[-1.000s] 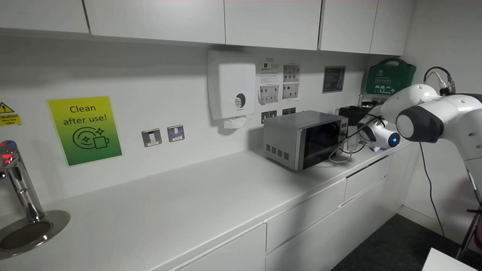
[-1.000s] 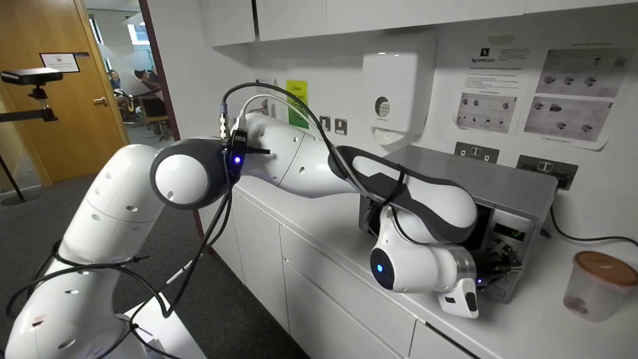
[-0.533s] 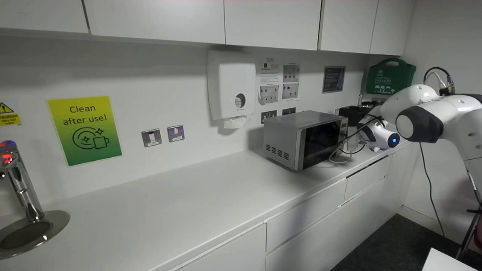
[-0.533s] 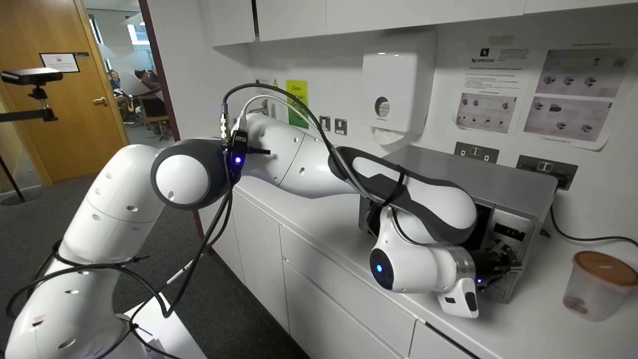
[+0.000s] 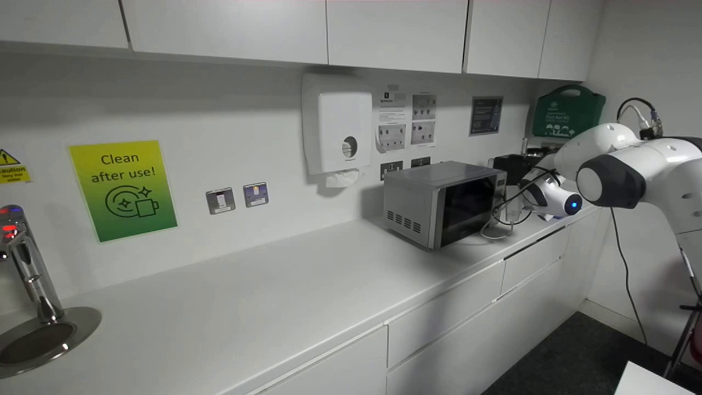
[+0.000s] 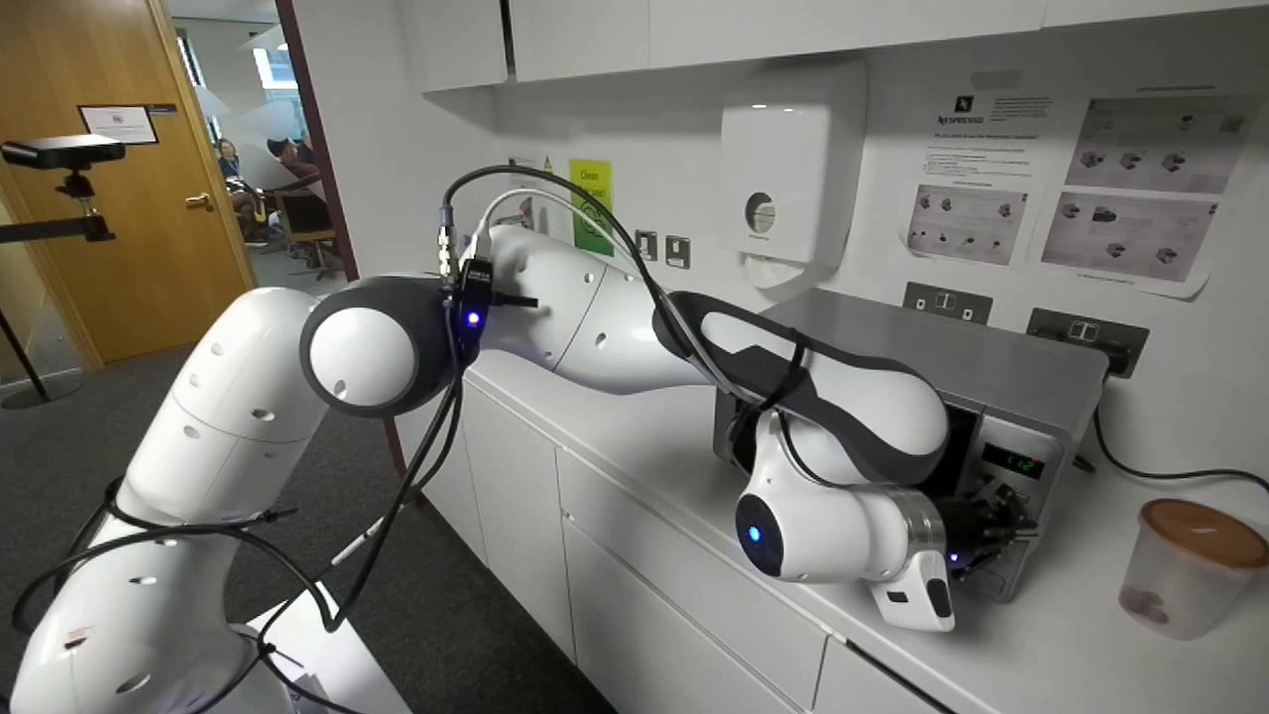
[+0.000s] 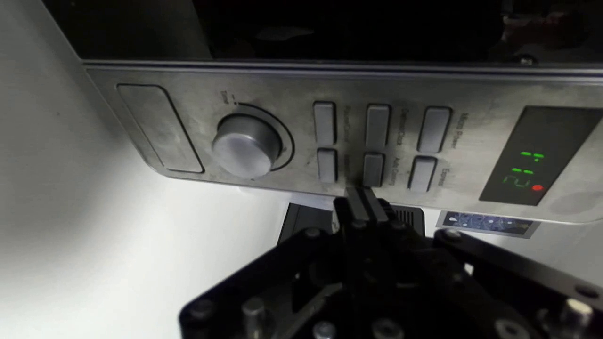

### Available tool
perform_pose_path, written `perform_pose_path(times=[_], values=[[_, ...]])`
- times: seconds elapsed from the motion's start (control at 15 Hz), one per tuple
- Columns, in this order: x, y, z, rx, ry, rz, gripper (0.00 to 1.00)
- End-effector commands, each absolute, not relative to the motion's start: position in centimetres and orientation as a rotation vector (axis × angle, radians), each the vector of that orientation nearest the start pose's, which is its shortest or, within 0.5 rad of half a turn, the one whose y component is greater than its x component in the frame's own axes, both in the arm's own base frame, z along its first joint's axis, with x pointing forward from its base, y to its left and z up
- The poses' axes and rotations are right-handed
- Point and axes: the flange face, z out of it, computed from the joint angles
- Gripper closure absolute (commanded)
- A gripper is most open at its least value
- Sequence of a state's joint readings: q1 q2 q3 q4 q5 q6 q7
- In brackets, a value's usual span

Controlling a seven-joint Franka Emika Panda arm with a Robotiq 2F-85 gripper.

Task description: Press a button on the right side of the microwave

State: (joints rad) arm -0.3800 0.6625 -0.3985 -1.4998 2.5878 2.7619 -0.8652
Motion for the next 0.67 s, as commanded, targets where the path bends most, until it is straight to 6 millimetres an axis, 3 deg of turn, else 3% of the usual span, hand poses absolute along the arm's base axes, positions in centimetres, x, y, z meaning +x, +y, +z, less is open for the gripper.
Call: perform_pose_path(times=[0.0,0.6], values=[[53.5,-47.3,32.0,-1.072,1.772,-1.449,1.00],[52.7,-45.9,30.9,-1.128,1.702,-1.433,1.00]])
